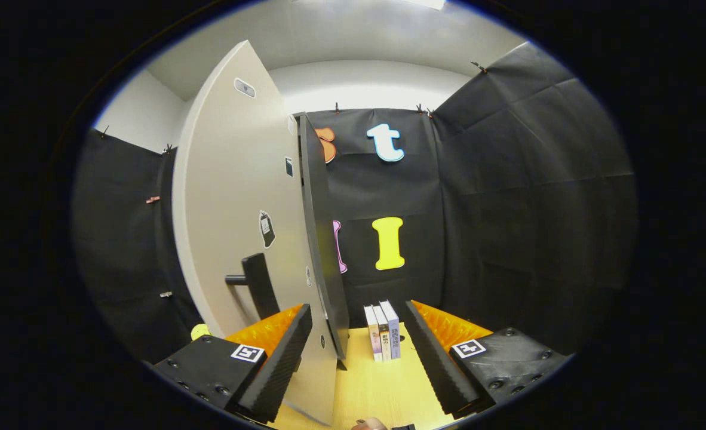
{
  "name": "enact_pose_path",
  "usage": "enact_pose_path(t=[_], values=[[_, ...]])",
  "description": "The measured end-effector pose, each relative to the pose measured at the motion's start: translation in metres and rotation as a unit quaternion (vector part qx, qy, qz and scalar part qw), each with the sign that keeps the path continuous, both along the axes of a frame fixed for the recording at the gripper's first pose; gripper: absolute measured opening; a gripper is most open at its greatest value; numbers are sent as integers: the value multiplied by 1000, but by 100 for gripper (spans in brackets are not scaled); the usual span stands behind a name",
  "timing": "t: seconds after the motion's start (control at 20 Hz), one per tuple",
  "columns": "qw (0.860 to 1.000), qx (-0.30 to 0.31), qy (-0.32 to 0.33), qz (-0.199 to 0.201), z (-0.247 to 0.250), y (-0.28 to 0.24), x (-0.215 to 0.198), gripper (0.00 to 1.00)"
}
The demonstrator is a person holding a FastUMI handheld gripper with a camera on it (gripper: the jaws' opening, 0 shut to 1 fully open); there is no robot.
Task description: Open the shoe cabinet door, grab the shoes and put them into the shoe cabinet, then close the shoe cabinet door.
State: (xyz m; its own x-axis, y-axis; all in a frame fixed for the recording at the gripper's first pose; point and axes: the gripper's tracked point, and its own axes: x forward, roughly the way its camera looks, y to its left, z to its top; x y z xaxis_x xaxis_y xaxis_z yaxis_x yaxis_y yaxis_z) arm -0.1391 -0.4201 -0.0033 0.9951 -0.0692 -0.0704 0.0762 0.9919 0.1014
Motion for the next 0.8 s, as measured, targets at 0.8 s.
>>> enact_pose_path(t=[0.8], values=[[1000, -17, 7, -12, -3, 22, 9, 98]])
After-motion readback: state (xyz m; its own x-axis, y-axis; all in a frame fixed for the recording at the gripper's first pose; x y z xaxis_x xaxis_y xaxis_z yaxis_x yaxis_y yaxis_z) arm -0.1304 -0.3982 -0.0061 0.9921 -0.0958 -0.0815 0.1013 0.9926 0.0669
